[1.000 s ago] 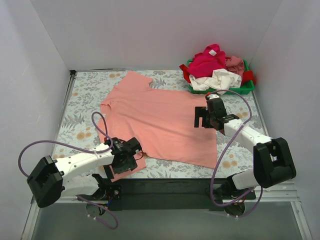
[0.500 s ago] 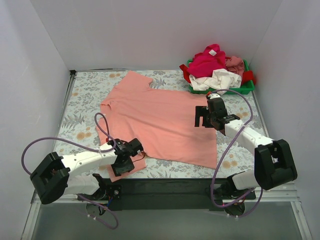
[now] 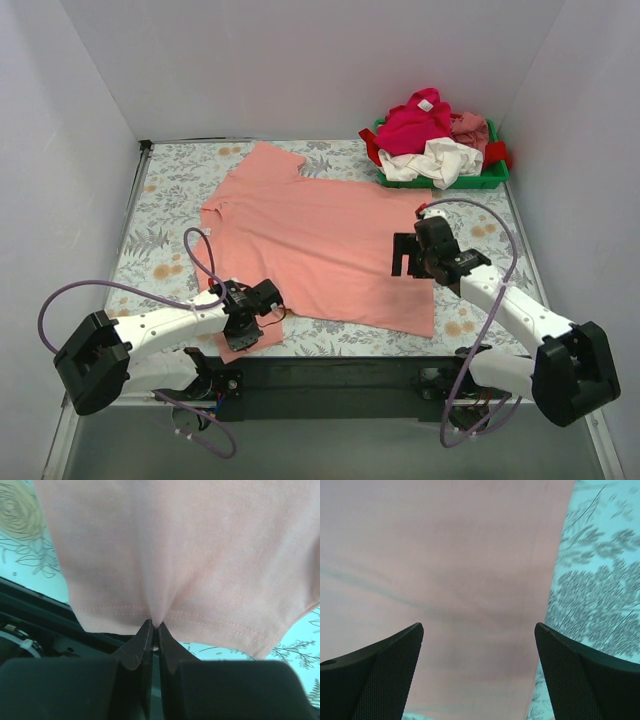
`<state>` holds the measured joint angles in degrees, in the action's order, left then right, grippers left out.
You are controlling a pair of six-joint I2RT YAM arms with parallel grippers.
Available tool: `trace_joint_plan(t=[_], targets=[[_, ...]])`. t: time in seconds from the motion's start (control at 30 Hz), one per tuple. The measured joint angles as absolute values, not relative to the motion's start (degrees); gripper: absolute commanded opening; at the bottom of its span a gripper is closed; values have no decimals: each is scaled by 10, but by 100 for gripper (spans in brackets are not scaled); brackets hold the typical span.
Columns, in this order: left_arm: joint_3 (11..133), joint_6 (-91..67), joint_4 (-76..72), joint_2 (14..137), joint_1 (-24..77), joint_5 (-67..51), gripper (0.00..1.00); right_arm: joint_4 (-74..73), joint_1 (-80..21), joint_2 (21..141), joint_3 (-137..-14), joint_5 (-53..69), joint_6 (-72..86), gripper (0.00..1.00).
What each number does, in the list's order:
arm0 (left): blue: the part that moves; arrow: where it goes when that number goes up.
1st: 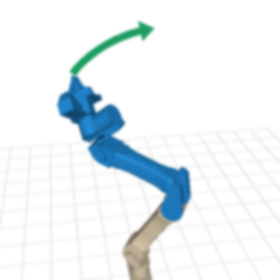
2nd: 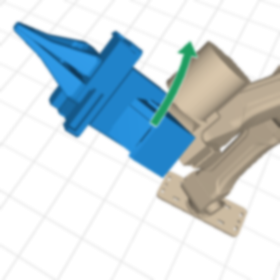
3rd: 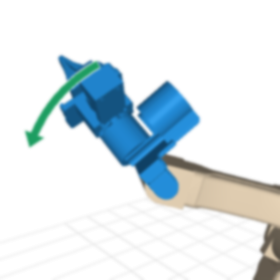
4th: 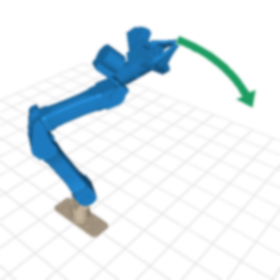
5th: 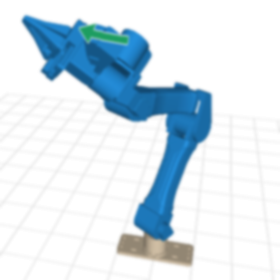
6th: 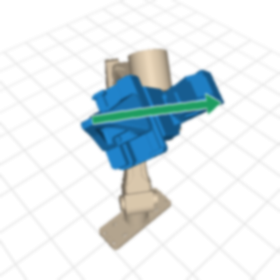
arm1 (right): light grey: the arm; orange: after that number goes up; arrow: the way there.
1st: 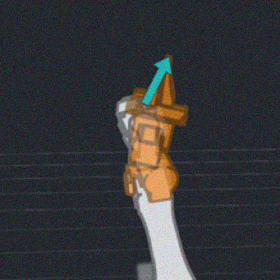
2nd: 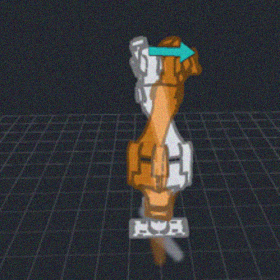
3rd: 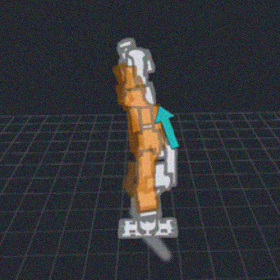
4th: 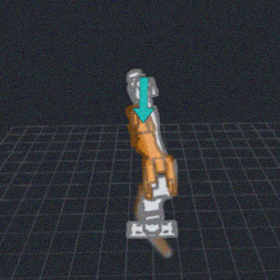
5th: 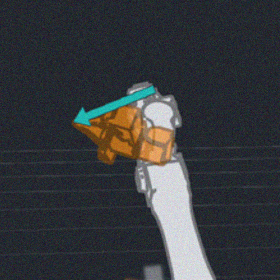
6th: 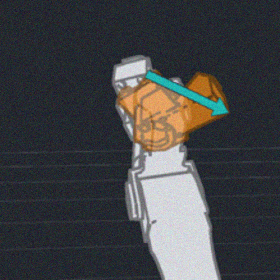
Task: Fold and stack the t-shirts
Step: Fold the tshirt
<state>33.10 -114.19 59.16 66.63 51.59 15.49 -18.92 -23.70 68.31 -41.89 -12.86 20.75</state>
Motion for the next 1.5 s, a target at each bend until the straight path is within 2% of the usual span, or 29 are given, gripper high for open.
trace_joint_plan(t=[0.23, 0.47, 0.8, 0.97, 1.37, 1.5], targets=[[373, -1142, 660, 666, 516, 183, 0, -306, -344, 561, -322, -110, 295, 98], [416, -1142, 723, 658, 516, 189, 0, -389, -380, 513, -295, -84, 382, 98], [425, -1142, 758, 601, 516, 189, 0, -426, -390, 465, -263, -79, 465, 94], [423, -1142, 747, 608, 516, 185, 0, -426, -390, 462, -262, -82, 489, 90], [417, -1142, 731, 579, 516, 188, 0, -418, -390, 482, -253, -81, 538, 93], [417, -1142, 724, 580, 516, 190, 0, -411, -390, 490, -250, -90, 553, 89]])
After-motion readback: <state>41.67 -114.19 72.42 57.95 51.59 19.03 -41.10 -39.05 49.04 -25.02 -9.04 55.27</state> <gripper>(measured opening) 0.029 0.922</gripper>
